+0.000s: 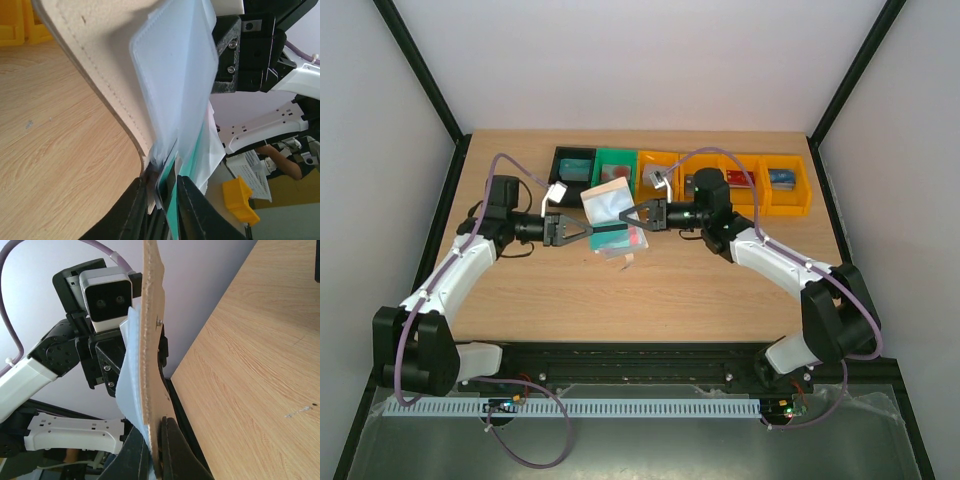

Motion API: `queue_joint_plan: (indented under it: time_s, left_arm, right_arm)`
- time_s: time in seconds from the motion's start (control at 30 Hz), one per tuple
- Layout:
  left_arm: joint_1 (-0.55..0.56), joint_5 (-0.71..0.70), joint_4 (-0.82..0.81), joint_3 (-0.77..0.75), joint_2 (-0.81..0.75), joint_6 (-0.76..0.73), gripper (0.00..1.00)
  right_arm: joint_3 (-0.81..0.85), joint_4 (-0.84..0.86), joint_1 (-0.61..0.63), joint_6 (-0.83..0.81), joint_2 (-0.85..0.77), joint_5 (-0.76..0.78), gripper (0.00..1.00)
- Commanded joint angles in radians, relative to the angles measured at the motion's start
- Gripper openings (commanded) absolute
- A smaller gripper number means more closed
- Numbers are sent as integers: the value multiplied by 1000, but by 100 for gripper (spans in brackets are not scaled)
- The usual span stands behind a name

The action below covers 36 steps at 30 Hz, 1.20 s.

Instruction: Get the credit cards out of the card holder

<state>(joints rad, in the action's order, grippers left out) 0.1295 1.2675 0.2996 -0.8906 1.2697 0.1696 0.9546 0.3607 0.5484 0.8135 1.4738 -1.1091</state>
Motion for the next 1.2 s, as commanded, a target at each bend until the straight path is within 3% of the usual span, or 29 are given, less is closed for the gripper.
queue_joint_plan:
  time_s: [0.0,0.23,0.6,0.93,1.17]
  left_arm:
    - [9,26,-4,9,-9,-7,19]
    - [9,43,5,-2,-7,-17,2]
    - [-34,39,19,7,-18,-28,2]
    - [-35,48,34,0,-20,-44,2]
    - [-94,48,95,-51,-14,-93,2]
  right_arm:
    - [36,74,-2,21,-1,-21,2]
    - [43,32,-6,-10,-9,-19,2]
    - [23,-53,-96,-65,-66,-22,2]
    - [11,-6,-105,-28,-62,-34,2]
    - [-5,-44,-154,-34,-68,-29,2]
